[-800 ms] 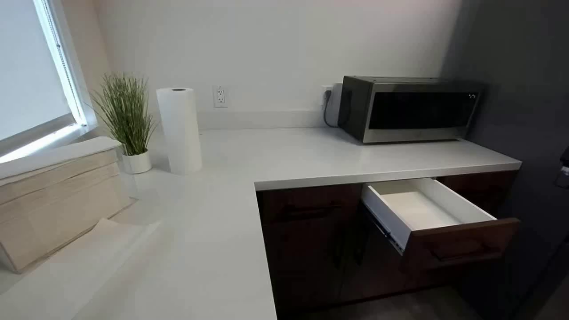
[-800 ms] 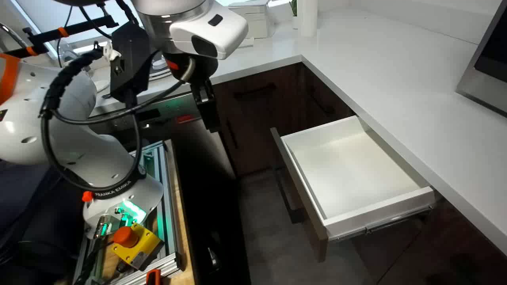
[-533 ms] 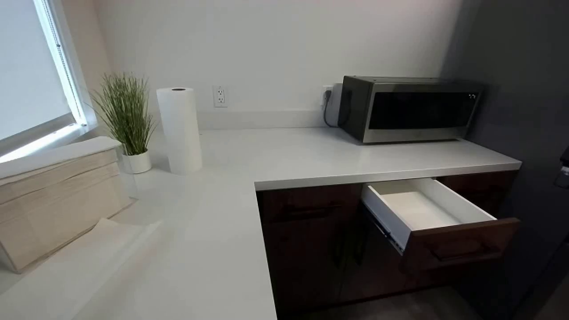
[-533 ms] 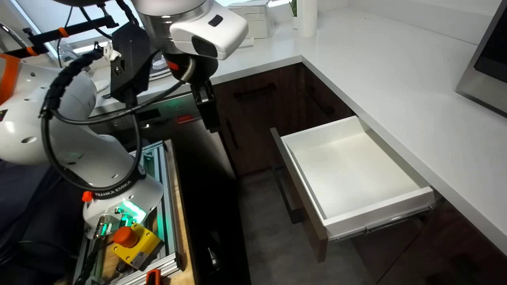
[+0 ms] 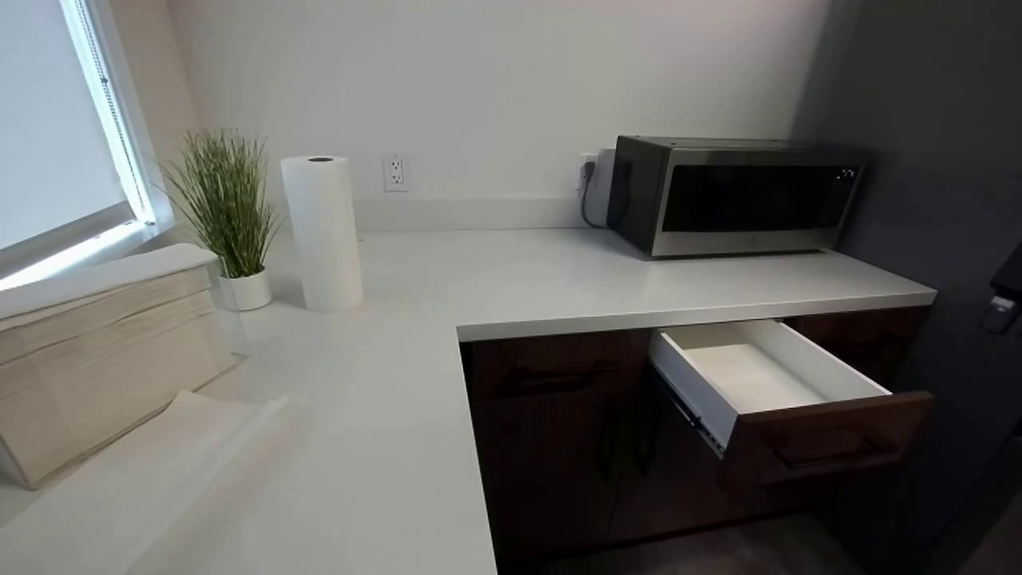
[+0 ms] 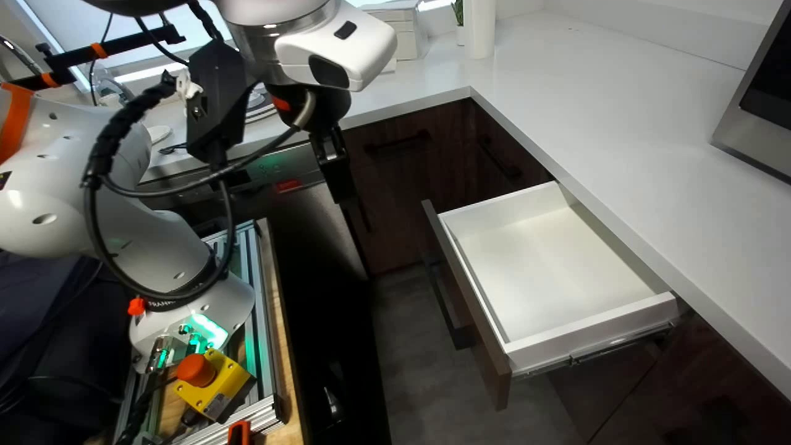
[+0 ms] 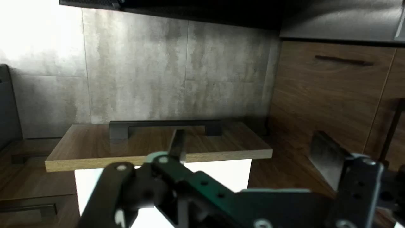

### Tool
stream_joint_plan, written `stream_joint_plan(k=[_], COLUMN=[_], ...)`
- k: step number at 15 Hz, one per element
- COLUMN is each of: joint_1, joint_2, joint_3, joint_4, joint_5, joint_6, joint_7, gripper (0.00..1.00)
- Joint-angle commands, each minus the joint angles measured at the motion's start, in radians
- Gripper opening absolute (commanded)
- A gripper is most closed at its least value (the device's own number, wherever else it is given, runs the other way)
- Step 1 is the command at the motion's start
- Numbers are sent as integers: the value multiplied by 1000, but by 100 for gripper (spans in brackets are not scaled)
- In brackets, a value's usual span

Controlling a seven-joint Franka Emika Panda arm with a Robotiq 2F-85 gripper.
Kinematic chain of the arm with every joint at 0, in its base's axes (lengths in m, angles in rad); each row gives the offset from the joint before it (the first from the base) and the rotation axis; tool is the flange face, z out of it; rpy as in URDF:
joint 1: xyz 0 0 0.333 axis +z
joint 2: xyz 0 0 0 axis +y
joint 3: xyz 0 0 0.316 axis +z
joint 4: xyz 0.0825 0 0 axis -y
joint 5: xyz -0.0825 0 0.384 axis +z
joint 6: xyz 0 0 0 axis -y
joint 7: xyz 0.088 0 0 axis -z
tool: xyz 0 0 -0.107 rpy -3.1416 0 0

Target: Close the open drawer.

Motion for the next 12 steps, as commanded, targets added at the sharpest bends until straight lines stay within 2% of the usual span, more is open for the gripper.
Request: stream_joint_plan(k=[1,4,5,6,12], joint_1=[-6,16,25,37,47], joint_2=[124,239,276,321,566], joint_3=[13,13,11,9,67], joint_4=[-15,-14,-13,-10,8], joint_5=[16,57,77,97,136], joint_6=[160,250,279,320,582], joint_7=[-6,-18,-32,-52,-43], gripper=[100,100,75,75,28])
